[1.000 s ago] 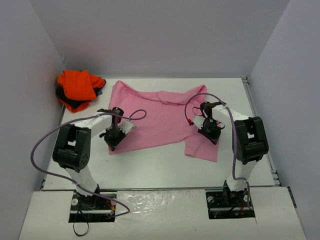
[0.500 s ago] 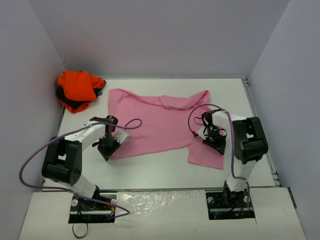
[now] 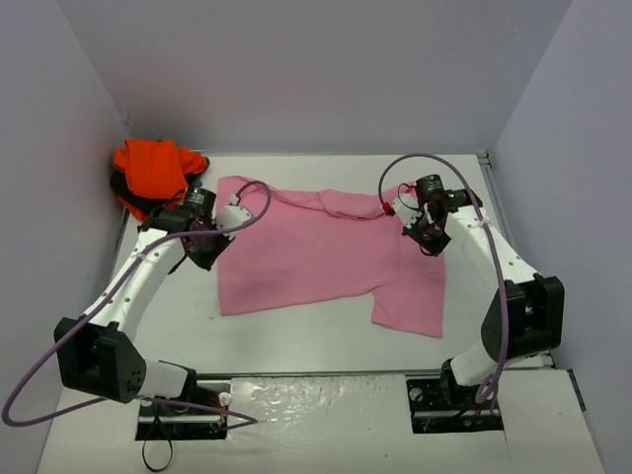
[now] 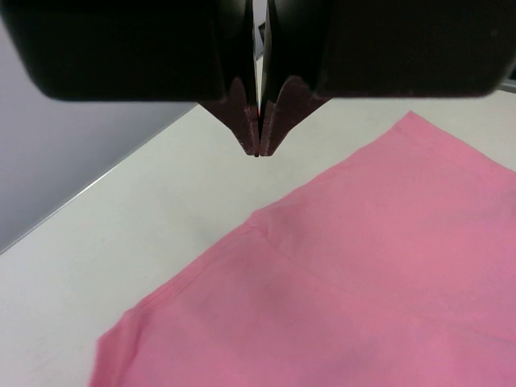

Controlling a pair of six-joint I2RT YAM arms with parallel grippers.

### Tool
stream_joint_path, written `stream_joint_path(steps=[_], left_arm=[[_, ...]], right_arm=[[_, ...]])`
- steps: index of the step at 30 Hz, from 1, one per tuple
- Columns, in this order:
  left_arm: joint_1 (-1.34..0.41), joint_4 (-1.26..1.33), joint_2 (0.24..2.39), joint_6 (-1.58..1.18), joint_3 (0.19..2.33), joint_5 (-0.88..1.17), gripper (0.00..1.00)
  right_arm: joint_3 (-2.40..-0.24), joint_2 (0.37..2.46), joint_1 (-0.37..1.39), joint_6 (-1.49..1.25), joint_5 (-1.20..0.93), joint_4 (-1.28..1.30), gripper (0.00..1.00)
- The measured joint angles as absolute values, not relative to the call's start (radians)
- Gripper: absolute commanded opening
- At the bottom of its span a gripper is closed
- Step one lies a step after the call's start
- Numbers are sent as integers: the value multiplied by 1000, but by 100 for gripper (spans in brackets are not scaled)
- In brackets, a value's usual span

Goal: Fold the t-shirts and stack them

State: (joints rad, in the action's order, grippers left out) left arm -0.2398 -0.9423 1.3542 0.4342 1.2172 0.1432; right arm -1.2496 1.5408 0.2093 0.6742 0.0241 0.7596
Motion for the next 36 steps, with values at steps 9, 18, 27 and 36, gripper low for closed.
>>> stream_joint_path(steps=[9, 18, 27, 36], left_arm=[[-247, -898, 1700, 414, 1309, 191, 0], [-311, -897, 1825, 417, 1291, 227, 0], [-332, -1013, 1966, 460, 1333, 233, 0], [-332, -1106, 1897, 550, 1127, 211, 0]], right_arm=[[-1284, 1749, 225, 669, -54, 740, 0], [-1222, 1871, 239, 672, -68, 723, 0], [-1136, 1899, 300, 701, 27, 761, 0], [-965, 1853, 367, 743, 97, 866, 0]])
